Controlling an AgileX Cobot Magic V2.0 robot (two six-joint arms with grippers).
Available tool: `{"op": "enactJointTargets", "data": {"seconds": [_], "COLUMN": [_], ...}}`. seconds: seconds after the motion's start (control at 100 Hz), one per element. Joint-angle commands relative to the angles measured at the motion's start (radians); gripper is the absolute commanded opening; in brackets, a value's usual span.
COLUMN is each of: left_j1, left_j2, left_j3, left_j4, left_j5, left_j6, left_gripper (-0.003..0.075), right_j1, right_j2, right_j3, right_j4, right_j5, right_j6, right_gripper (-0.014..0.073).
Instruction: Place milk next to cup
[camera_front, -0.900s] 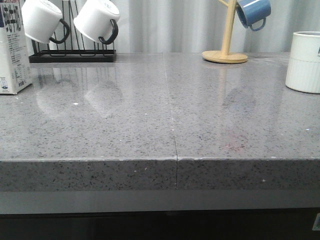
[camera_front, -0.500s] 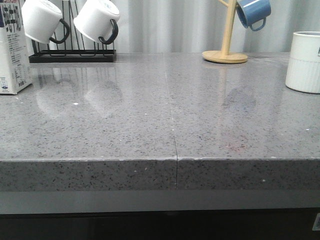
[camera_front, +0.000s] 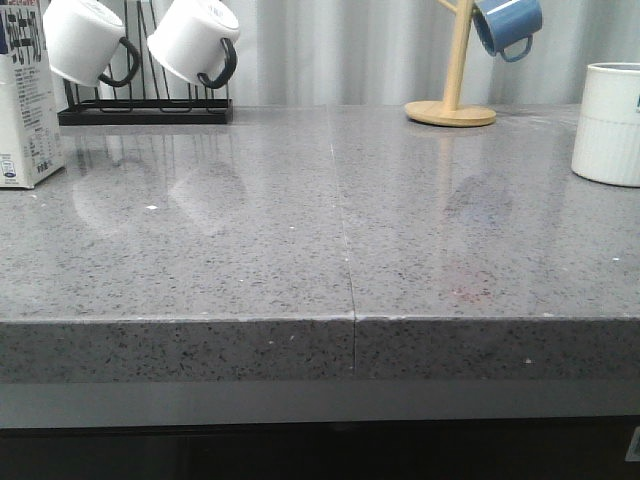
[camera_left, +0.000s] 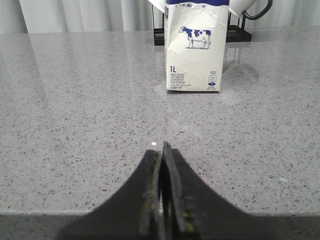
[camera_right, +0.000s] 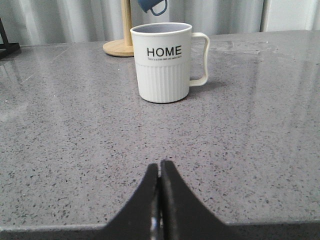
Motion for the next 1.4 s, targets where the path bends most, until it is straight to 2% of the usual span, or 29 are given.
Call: {"op": "enactJointTargets", "data": {"seconds": [0.0,0.23,0.44,0.54,0.85,1.09,1.39], "left_j1": [-0.004,-0.004,-0.004,-0.004,-0.004,-0.004,-0.004], "left_j2": [-0.033,-0.033,-0.033,-0.033,-0.033,-0.033,-0.033], "left_j3": [0.042,0.042,0.042,0.042,0.042,0.042,0.042], "left_j4": [-0.001,-0.001,-0.001,-0.001,-0.001,-0.001,-0.001], "left_j5": [-0.079,-0.079,-0.079,-0.079,-0.079,-0.079,-0.079], "left_j6": [-0.007,-0.007,-0.007,-0.007,-0.007,-0.007,-0.007], "left_gripper": [-0.0021,-0.0021,-0.0021,-0.0021,-0.0021,-0.0021,-0.0021], "right_j1": [-0.003,-0.003,-0.003,-0.003,-0.003,-0.003,-0.021], "right_j2": [-0.019,0.019,0.173,0.250,0.396,0.557,0.809], "right_j3": [-0.020,-0.128,-0.319,-0.382,-0.390,-0.390,-0.390], "right_j4": [-0.011,-0.011,-0.011,-0.013,0.009,0.008,0.008], "right_j5": [-0.077,0.055,0.228,0.259,0.096,-0.090,-0.454], "right_j6": [-0.002,-0.002,-0.002,-0.002,-0.002,-0.002,-0.020], "right_gripper": [-0.0036,-0.0036,-0.0036,-0.0036,-0.0014,0.0241,0.0248]}}
